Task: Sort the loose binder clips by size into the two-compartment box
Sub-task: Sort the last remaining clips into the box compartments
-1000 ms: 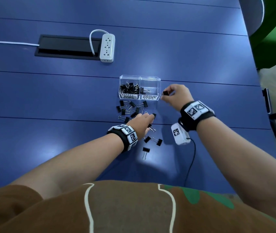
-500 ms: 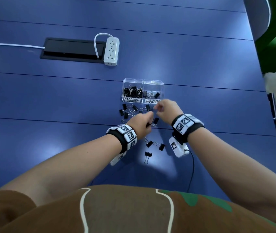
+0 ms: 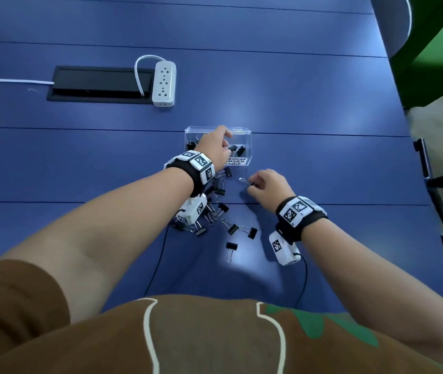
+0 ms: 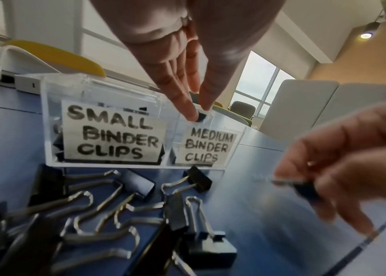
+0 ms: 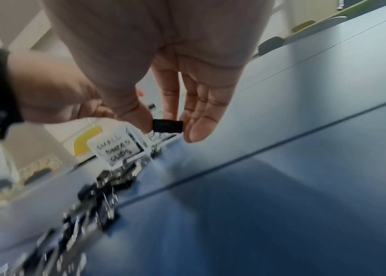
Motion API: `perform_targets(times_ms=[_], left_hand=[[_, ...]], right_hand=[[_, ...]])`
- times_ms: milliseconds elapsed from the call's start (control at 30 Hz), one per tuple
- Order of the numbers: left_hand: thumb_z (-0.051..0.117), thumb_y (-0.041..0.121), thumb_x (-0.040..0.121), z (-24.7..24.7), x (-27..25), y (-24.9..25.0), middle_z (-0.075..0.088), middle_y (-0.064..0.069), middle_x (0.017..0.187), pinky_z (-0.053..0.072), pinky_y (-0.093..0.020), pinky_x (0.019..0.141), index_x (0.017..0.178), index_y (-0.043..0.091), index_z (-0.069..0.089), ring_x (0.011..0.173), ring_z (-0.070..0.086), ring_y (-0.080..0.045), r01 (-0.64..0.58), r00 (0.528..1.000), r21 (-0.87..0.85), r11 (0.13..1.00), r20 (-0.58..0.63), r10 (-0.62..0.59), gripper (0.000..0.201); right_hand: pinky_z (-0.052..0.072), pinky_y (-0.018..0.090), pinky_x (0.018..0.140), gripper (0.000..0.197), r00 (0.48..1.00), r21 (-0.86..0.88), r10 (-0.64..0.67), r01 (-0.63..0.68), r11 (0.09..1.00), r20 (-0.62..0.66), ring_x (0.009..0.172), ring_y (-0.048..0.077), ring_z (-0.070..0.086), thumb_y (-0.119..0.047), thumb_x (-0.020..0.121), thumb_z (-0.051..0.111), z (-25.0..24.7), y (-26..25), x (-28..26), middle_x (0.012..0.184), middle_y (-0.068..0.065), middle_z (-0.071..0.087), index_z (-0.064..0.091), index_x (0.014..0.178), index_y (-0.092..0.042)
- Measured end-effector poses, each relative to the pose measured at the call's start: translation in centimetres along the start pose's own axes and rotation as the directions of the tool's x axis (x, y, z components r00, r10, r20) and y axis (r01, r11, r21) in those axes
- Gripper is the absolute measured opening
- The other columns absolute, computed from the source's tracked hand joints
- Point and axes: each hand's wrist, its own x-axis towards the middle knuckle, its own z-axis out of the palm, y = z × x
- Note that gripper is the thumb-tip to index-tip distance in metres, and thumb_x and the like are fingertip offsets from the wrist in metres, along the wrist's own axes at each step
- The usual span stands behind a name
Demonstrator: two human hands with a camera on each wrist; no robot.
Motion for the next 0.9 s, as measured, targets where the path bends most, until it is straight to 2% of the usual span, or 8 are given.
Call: perform_targets(times_ms=[100, 200, 333, 433, 533, 633, 700, 900], left_hand=[[0.051, 0.0, 0.083, 0.4, -1.4, -0.6, 0.059, -0.007, 0.1, 0.05, -0.029, 0.083, 0.108, 0.009, 0.057, 0.08, 0.053, -0.016, -0.067, 0.997, -0.01, 0.998, -0.04, 0.067, 0.027], [0.049, -0.003, 0.081, 1.1, -3.7, -1.5, 0.054, -0.006, 0.099, 0.049, -0.03, 0.082, 0.101, 0.009, 0.058, 0.082, 0.052, -0.017, -0.15, 0.988, 0.021, 0.989, -0.03, 0.15, 0.025], [0.052, 0.001, 0.081, 2.3, -6.6, -2.9, 0.053, -0.009, 0.104, 0.05, -0.038, 0.083, 0.1, 0.008, 0.058, 0.088, 0.054, -0.025, -0.161, 0.98, 0.145, 0.976, 0.138, 0.142, 0.021], [0.054, 0.009, 0.085, 3.5, -8.2, -4.0, 0.05, -0.012, 0.113, 0.049, -0.043, 0.088, 0.109, 0.009, 0.057, 0.099, 0.054, -0.031, -0.157, 0.958, 0.254, 0.954, 0.275, 0.084, 0.024], [0.057, 0.013, 0.086, 4.6, -9.0, -4.5, 0.049, -0.013, 0.115, 0.048, -0.045, 0.091, 0.115, 0.01, 0.057, 0.106, 0.052, -0.032, -0.182, 0.936, 0.318, 0.93, 0.345, 0.066, 0.029], [0.058, 0.016, 0.087, 5.0, -9.4, -4.6, 0.047, -0.014, 0.111, 0.049, -0.046, 0.087, 0.109, 0.009, 0.057, 0.101, 0.052, -0.033, -0.226, 0.926, 0.368, 0.902, 0.369, 0.082, 0.023], [0.058, 0.016, 0.087, 5.1, -9.4, -4.7, 0.048, -0.014, 0.109, 0.05, -0.046, 0.084, 0.104, 0.008, 0.057, 0.096, 0.053, -0.034, -0.232, 0.928, 0.357, 0.905, 0.36, 0.096, 0.019], [0.057, 0.007, 0.077, 4.8, -9.7, -3.7, 0.058, -0.012, 0.097, 0.048, -0.042, 0.085, 0.091, 0.007, 0.06, 0.092, 0.052, -0.029, -0.283, 0.927, 0.22, 0.934, 0.312, 0.208, 0.015]], right_hand=[[0.046, 0.031, 0.078, 0.016, 0.993, 0.032, -0.036, 0.04, 0.999, -0.112, 0.079, 0.019, 0.052, -0.022, 0.082, 0.058, -1.5, -1.1, 1.4, 0.089, 0.003, 0.053, 0.065, 0.093, -0.013], [0.045, 0.03, 0.086, 0.022, 0.987, 0.014, -0.057, 0.06, 0.998, -0.153, 0.084, 0.018, 0.052, -0.023, 0.086, 0.056, -2.6, -2.7, 3.6, 0.102, 0.006, 0.054, 0.063, 0.103, -0.012], [0.047, 0.037, 0.093, 0.031, 0.993, -0.044, -0.044, 0.04, 0.998, -0.11, 0.101, 0.025, 0.056, -0.028, 0.091, 0.052, -2.7, -4.3, 5.4, 0.121, 0.011, 0.05, 0.058, 0.117, -0.012], [0.048, 0.039, 0.092, 0.027, 0.994, -0.061, -0.065, 0.06, 0.996, -0.092, 0.101, 0.025, 0.055, -0.026, 0.09, 0.052, -2.2, -4.5, 4.4, 0.116, 0.01, 0.051, 0.059, 0.114, -0.014], [0.048, 0.037, 0.09, 0.018, 0.992, -0.121, -0.119, 0.123, 0.985, 0.033, 0.09, 0.024, 0.055, -0.017, 0.085, 0.054, -0.9, -3.5, 1.6, 0.098, 0.004, 0.053, 0.063, 0.101, -0.016], [0.049, 0.038, 0.089, 0.018, 0.967, -0.213, -0.078, 0.131, 0.968, 0.242, 0.093, 0.024, 0.057, -0.02, 0.081, 0.058, 1.0, -1.4, -2.4, 0.1, 0.005, 0.056, 0.062, 0.099, -0.019], [0.05, 0.039, 0.087, 0.024, 0.95, -0.246, -0.021, 0.102, 0.964, 0.313, 0.095, 0.024, 0.055, -0.026, 0.078, 0.063, 2.1, 0.0, -4.8, 0.104, 0.004, 0.052, 0.059, 0.101, -0.02], [0.049, 0.037, 0.083, 0.023, 0.968, -0.191, 0.026, 0.023, 0.981, 0.251, 0.098, 0.027, 0.053, -0.019, 0.076, 0.064, 4.1, 1.9, -7.7, 0.107, 0.004, 0.051, 0.057, 0.097, -0.015]])
